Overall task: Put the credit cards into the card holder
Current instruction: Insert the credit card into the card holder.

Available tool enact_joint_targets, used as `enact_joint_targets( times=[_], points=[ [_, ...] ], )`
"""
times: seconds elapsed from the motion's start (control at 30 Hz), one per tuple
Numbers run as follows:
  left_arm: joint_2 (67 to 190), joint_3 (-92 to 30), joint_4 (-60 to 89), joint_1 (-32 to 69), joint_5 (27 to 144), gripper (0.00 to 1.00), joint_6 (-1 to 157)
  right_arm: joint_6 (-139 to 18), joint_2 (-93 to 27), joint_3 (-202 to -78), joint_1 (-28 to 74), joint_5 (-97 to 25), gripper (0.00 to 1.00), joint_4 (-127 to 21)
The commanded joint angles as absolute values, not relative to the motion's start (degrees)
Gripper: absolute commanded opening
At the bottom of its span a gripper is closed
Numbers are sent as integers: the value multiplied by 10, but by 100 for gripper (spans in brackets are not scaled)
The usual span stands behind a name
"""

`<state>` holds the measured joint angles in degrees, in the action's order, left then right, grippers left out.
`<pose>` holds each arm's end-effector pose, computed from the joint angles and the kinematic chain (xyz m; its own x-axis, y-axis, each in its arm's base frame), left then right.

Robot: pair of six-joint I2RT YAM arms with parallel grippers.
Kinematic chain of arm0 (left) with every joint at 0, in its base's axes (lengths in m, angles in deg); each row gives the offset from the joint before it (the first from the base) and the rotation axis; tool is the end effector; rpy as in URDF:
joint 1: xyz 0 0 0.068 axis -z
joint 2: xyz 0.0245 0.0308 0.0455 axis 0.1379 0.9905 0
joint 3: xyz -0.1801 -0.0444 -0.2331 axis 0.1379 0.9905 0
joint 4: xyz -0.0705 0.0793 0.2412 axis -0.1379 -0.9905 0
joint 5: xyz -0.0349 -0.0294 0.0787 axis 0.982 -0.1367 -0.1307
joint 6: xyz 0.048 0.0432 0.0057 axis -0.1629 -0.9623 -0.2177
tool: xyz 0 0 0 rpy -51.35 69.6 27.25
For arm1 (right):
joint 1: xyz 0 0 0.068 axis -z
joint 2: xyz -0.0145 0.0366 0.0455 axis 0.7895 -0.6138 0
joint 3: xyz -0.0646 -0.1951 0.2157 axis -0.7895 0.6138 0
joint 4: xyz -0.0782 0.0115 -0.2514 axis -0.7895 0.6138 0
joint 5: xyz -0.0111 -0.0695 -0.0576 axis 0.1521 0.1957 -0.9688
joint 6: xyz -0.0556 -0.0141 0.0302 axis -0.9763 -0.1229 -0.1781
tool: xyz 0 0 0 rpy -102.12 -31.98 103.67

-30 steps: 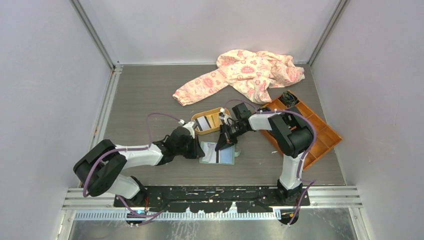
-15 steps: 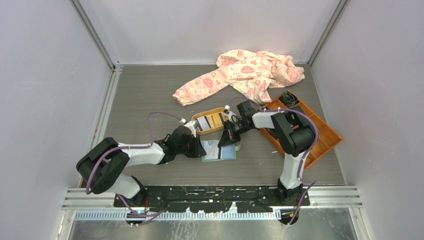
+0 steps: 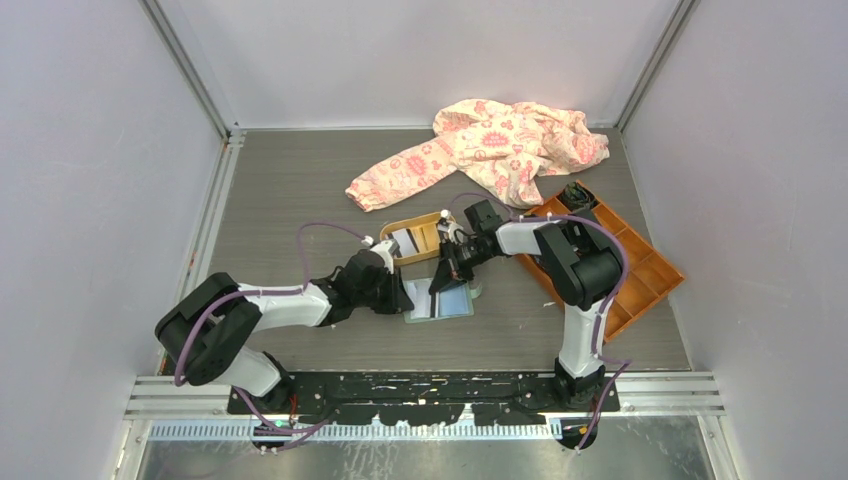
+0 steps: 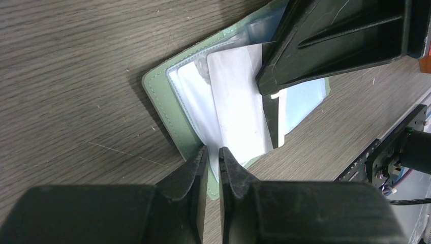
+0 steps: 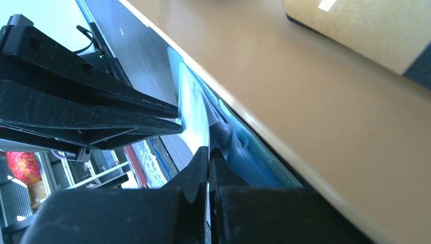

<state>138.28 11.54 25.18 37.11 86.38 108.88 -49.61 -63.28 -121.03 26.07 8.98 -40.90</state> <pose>0.1898 -0.2013 0.1510 -0.8786 -0.0692 -0.4725 0.2515 0.7741 -0.5810 0.3040 0.1939 0.1203 -0.9543 -0.2609 -0.1456 -0.2640 0.5079 0.8200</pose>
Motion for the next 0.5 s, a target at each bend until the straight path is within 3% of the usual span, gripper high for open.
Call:
enact_joint_targets(
  times=[0.0, 0.2, 0.47],
  points=[
    [1407, 111, 220, 375, 858, 16, 1070, -516, -643, -1225, 249, 60, 6, -409],
    [1387, 105, 200, 374, 840, 21, 1063, -529, -640, -1231, 249, 48, 20, -392],
    [1278, 94, 128, 377, 826, 29, 1060, -531, -640, -1236, 249, 42, 23, -385]
  ],
)
